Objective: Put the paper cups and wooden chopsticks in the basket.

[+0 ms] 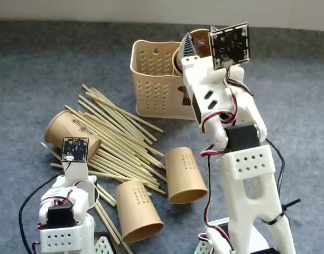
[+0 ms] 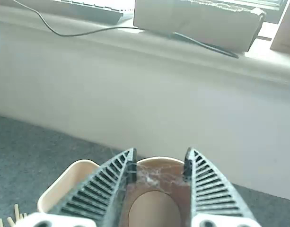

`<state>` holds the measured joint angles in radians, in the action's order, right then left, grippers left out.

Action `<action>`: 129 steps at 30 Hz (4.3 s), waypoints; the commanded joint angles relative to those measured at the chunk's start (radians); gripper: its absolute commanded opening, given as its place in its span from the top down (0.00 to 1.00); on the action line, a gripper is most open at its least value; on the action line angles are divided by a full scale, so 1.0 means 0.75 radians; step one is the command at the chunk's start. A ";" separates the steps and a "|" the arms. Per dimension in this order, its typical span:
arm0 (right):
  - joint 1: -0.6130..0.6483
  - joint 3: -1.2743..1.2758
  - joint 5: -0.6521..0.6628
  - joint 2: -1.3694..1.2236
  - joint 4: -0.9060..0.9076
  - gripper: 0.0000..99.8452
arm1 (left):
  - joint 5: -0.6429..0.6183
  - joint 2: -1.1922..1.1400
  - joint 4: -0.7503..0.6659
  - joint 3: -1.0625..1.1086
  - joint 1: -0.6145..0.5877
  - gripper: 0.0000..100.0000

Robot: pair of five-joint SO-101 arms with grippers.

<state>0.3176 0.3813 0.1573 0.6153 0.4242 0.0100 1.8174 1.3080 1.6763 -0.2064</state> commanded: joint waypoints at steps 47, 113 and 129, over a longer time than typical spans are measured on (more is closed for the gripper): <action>0.114 -0.021 0.331 0.388 1.497 0.83 | -0.010 0.009 0.008 0.026 -0.001 0.99; 0.179 0.897 0.374 0.768 0.942 0.99 | -0.010 0.009 0.008 0.026 -0.001 0.99; 0.097 0.326 0.233 0.760 1.257 0.99 | -0.010 0.009 0.008 0.026 -0.001 0.99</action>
<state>0.4035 0.7557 0.3445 1.1815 1.3188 0.0100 1.8174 1.3080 1.6763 -0.2064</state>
